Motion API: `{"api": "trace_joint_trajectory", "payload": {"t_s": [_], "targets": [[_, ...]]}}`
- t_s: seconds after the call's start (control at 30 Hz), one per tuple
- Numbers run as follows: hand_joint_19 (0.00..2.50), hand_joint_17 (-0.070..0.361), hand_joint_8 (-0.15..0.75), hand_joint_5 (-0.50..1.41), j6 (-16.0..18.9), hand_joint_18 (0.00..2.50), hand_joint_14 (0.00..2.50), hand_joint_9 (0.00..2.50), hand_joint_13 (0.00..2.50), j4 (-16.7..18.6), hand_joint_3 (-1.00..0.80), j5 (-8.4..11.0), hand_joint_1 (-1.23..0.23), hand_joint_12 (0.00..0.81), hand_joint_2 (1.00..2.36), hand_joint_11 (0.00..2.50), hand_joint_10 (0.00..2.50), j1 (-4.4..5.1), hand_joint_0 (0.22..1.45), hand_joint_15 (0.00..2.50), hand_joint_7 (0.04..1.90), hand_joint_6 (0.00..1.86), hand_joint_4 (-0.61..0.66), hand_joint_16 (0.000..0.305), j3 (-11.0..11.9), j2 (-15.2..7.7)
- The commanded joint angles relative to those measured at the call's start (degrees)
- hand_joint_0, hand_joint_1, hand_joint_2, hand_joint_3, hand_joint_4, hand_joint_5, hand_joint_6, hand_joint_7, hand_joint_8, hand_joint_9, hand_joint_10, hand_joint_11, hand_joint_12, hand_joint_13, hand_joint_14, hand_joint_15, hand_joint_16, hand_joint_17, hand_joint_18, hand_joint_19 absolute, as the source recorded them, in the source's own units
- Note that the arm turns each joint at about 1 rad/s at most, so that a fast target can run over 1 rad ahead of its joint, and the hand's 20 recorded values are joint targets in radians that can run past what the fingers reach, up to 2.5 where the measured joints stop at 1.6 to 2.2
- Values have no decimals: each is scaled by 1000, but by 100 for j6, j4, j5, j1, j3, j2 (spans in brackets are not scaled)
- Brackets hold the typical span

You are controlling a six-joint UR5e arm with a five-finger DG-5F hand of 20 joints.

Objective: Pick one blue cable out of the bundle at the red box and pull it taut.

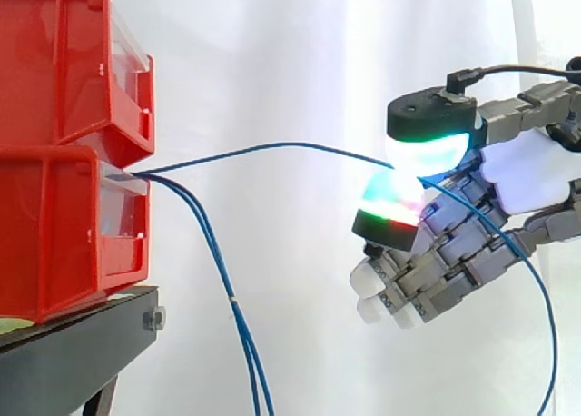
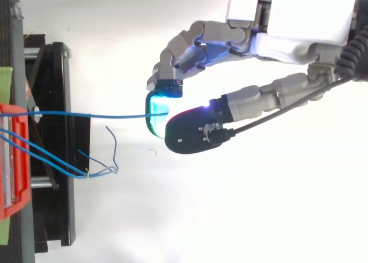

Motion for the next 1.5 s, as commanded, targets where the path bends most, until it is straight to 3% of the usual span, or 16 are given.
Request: {"api": "trace_joint_trajectory", "payload": {"t_s": [0.0,1.47], "targets": [[32,140,306,-170,0,205,4,483,326,0,-3,0,-808,363,1017,196,4,0,651,119,1046,911,48,62,1,6],[26,139,302,-173,0,201,4,471,319,0,-3,0,-807,359,1019,198,5,-9,648,124,1029,914,44,62,-7,-3]]}}
